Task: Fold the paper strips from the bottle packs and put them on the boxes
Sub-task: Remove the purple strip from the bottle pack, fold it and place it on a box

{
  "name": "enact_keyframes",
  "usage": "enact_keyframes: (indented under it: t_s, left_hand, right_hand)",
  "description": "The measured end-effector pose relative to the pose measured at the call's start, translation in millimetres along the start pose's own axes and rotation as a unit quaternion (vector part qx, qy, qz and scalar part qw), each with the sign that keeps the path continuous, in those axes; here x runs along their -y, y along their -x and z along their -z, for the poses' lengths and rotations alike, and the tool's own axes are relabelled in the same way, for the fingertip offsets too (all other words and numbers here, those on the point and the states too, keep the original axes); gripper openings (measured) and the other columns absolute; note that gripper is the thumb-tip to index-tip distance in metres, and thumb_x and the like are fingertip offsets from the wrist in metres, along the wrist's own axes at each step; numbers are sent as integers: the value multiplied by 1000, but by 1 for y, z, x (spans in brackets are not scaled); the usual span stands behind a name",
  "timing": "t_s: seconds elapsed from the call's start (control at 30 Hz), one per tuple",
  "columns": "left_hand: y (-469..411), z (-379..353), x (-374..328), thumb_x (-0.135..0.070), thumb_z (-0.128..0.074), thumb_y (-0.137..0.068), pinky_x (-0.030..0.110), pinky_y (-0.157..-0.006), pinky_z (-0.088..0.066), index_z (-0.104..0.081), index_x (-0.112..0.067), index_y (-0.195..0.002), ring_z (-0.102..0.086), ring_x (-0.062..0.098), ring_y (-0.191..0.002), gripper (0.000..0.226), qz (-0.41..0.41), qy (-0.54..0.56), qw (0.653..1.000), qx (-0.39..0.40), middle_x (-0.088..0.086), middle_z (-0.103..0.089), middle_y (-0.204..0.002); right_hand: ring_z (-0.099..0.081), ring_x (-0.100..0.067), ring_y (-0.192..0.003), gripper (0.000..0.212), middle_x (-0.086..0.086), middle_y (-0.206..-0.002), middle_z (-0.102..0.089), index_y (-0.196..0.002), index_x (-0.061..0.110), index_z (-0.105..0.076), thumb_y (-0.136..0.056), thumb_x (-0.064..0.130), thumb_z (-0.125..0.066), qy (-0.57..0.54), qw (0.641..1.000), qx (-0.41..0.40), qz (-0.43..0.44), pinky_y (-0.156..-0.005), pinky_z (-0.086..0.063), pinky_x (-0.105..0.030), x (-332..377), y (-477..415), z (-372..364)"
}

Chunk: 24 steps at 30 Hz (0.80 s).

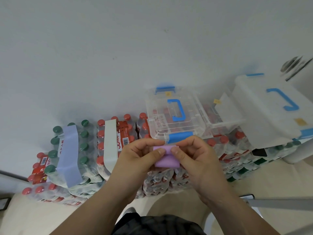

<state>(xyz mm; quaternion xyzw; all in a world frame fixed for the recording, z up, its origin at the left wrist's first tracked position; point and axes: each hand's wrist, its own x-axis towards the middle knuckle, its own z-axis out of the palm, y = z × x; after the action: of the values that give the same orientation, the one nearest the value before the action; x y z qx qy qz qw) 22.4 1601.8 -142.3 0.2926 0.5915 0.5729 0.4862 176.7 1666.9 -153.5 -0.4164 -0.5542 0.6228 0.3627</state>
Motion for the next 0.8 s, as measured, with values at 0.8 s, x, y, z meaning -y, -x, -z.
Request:
enact_keyframes:
  t_s: [0.8]
  left_hand:
    - [-27, 7, -40, -9, -89, -69, 39, -82, -62, -63, -29, -119, -74, 23, -90, 60, -66, -292, 922, 247, 2, -74, -101]
  right_hand:
    - [-66, -15, -64, 34, -18, -74, -73, -104, 19, -59, -79, 16, -82, 4, 997, 64, -51, -64, -52, -29, 16, -26, 13]
